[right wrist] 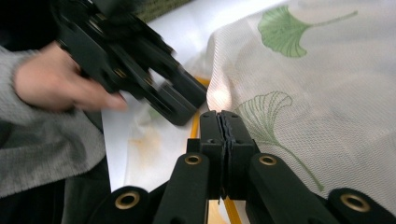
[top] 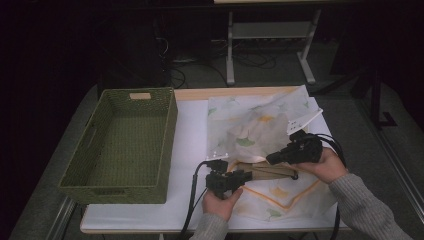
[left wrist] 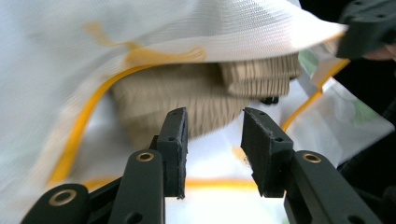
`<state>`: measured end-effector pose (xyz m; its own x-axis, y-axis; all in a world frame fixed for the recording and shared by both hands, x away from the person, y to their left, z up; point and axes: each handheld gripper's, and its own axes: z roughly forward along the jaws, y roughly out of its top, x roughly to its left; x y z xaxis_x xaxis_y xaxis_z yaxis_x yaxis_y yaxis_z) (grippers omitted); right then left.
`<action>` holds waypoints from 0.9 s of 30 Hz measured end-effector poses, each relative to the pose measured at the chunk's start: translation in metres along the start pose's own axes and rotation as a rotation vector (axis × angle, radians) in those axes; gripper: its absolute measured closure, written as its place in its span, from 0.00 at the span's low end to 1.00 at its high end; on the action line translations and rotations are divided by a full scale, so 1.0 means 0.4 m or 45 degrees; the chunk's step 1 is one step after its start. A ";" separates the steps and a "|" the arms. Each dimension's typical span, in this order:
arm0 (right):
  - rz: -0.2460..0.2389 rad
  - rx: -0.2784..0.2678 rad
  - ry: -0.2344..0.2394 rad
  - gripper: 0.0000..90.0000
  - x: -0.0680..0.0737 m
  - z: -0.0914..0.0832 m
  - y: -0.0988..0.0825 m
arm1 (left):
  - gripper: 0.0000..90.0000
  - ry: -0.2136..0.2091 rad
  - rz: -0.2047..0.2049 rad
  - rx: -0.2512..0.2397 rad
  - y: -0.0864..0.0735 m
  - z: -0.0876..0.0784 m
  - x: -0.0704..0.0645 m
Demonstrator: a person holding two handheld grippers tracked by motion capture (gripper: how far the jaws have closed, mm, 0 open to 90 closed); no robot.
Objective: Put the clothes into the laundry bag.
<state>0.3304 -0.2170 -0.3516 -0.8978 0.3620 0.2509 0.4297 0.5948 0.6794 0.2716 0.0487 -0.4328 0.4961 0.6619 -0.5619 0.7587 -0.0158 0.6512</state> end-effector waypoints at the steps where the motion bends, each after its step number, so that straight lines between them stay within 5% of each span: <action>1: 0.002 0.000 0.004 0.98 -0.001 0.000 -0.005 | 0.66 0.006 -0.002 0.004 -0.004 -0.013 0.004; 11: 0.024 0.010 -0.001 0.98 -0.014 -0.007 -0.038 | 0.56 0.080 -0.134 -0.014 -0.009 -0.105 0.076; 16: 0.034 -0.010 -0.001 0.98 -0.013 -0.021 -0.040 | 0.50 0.104 -0.139 0.028 -0.029 -0.117 0.084; 22: 0.024 -0.045 0.003 0.98 -0.010 -0.031 -0.037 | 0.44 0.079 -0.250 0.059 -0.040 -0.108 0.109; 27: 0.022 -0.051 0.005 0.98 -0.008 -0.034 -0.031 | 0.40 0.088 -0.240 0.131 -0.042 -0.066 0.095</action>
<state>0.3265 -0.2354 -0.3514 -0.8907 0.3692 0.2651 0.4408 0.5595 0.7019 0.2668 0.0938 -0.4516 0.3141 0.7099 -0.6304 0.8761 0.0390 0.4805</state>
